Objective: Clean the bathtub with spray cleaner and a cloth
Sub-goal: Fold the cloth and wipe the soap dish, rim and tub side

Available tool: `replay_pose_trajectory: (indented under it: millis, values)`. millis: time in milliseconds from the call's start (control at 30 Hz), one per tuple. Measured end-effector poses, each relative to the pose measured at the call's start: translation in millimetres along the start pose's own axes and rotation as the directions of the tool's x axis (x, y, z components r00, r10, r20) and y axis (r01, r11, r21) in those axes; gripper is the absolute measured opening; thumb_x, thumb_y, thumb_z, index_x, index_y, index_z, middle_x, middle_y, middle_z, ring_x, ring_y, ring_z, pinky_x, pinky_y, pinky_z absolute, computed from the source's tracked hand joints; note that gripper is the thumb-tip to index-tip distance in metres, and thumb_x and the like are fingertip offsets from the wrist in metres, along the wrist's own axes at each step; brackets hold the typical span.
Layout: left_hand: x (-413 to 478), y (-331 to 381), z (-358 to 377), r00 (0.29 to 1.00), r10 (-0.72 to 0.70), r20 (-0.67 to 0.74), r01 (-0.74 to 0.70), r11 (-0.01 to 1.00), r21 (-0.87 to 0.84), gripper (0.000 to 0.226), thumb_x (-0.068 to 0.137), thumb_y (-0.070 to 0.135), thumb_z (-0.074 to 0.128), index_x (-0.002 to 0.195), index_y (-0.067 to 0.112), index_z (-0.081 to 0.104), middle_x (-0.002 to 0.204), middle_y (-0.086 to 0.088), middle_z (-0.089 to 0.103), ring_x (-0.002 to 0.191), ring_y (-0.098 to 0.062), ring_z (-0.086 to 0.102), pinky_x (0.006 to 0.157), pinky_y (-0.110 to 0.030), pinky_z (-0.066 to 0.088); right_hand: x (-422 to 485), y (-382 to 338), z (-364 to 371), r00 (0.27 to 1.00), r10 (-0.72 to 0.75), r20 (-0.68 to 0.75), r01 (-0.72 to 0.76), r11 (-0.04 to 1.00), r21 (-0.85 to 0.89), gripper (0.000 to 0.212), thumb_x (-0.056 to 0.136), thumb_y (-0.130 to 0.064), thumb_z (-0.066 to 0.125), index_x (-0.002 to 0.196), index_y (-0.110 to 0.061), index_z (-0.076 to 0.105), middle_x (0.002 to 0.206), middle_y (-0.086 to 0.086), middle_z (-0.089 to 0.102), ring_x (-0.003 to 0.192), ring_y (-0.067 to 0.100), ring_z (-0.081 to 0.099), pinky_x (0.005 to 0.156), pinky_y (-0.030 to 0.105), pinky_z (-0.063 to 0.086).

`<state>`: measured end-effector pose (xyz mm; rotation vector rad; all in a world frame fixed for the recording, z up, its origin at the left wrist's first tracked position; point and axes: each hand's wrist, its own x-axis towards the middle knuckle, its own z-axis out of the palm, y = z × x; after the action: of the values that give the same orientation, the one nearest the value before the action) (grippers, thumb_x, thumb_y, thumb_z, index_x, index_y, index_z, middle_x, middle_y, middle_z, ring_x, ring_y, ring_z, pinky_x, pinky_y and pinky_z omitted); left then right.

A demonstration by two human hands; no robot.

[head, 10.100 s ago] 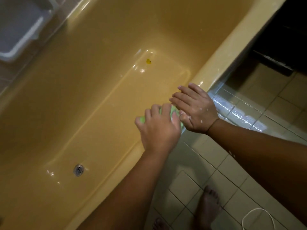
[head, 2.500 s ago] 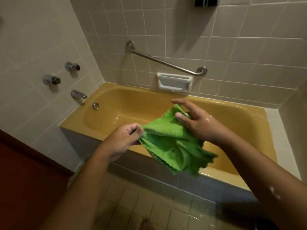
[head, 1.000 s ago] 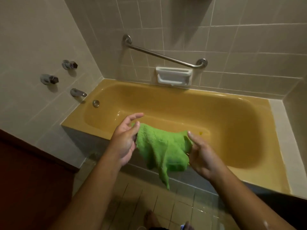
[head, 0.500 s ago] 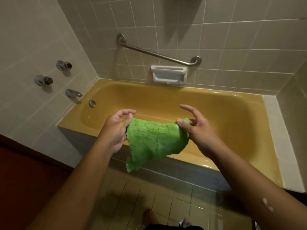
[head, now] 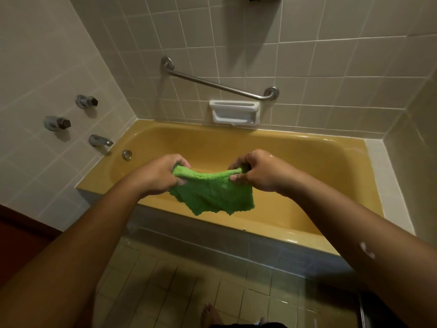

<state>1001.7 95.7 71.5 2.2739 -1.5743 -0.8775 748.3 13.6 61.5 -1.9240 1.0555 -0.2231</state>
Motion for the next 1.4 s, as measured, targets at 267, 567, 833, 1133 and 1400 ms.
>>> replay_pose_trajectory:
  millis: [267,567,833,1133,1400]
  values:
    - [9.9,-1.9,-0.6,0.992,0.092,-0.088,-0.053,0.927,0.372,0.013,0.105,0.019,0.057,0.112,0.026,0.065,0.115,-0.001,0.045,0.103,-0.024,0.052,0.084,-0.035,0.042,10.0,-19.2,-1.9,0.994,-0.064,0.090,0.094,0.921,-0.378,0.039,0.090,-0.038,0.079,0.121,-0.016,0.070,0.100,-0.004,0.067,0.088,0.014,0.061,0.063,0.023,0.044]
    - [-3.8,-32.8,-7.2,0.972,0.208,-0.104,-0.167,0.935,0.311,0.018,0.105,0.027,0.057,0.106,0.013,0.068,0.130,0.006,0.042,0.115,-0.018,0.050,0.103,-0.035,0.043,19.7,4.2,-7.1,0.980,-0.180,0.080,0.197,0.907,-0.371,0.013,0.102,-0.038,0.061,0.099,-0.028,0.067,0.123,-0.004,0.051,0.114,0.017,0.049,0.099,0.035,0.044]
    - [-38.8,-41.7,33.5,0.877,0.083,-0.473,-0.244,0.926,-0.289,0.022,0.100,0.043,0.061,0.114,0.030,0.071,0.092,0.016,0.071,0.072,0.004,0.061,0.063,-0.022,0.048,3.1,23.4,18.1,0.987,-0.092,-0.134,0.128,0.950,0.284,0.030,0.106,-0.038,0.054,0.096,-0.015,0.069,0.081,-0.006,0.073,0.075,0.008,0.068,0.070,0.035,0.053]
    - [-63.5,11.6,103.7,0.794,-0.068,-0.604,-0.212,0.901,-0.380,0.013,0.104,0.033,0.060,0.102,0.030,0.072,0.073,0.007,0.069,0.061,-0.013,0.062,0.050,-0.033,0.050,-10.0,-0.8,95.9,0.934,-0.148,-0.325,0.218,0.957,0.193,0.011,0.100,-0.028,0.065,0.093,-0.024,0.072,0.075,-0.002,0.072,0.071,0.015,0.071,0.068,0.049,0.060]
    - [-75.5,13.7,109.3,0.829,-0.046,-0.557,-0.239,0.872,-0.427,0.025,0.105,0.039,0.055,0.110,0.025,0.075,0.080,0.011,0.072,0.072,-0.010,0.065,0.062,-0.032,0.054,-16.6,-1.0,100.7,0.951,-0.159,-0.265,0.244,0.913,0.326,0.023,0.105,-0.033,0.053,0.111,-0.029,0.075,0.092,-0.002,0.076,0.087,0.020,0.073,0.080,0.053,0.061]
